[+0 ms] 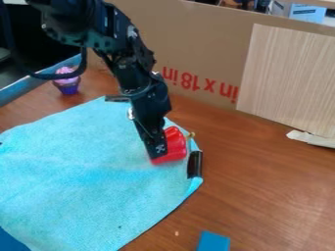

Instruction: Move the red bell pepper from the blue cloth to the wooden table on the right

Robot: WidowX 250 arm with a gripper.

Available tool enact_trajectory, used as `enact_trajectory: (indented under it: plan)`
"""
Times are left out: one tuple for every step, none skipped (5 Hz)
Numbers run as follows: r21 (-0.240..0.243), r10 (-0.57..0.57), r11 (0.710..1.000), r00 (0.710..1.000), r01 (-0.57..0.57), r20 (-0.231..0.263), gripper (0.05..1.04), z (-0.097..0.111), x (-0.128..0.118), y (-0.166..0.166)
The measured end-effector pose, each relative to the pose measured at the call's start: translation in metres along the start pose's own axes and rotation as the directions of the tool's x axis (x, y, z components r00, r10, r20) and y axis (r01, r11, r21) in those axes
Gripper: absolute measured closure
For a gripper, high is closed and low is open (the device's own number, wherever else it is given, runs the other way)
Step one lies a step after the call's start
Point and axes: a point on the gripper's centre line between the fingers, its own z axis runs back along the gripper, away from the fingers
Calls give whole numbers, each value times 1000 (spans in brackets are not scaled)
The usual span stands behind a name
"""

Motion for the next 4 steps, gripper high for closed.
enact_trajectory:
  plan:
    - [50, 53, 997, 997, -56, 56, 389, 24, 18, -7]
    - [77, 160, 984, 986, -163, 40, 389, 31, 34, -19]
    - [148, 319, 936, 947, -321, 32, 389, 35, 51, -31]
    - [204, 468, 866, 884, -456, -10, 389, 19, 61, -43]
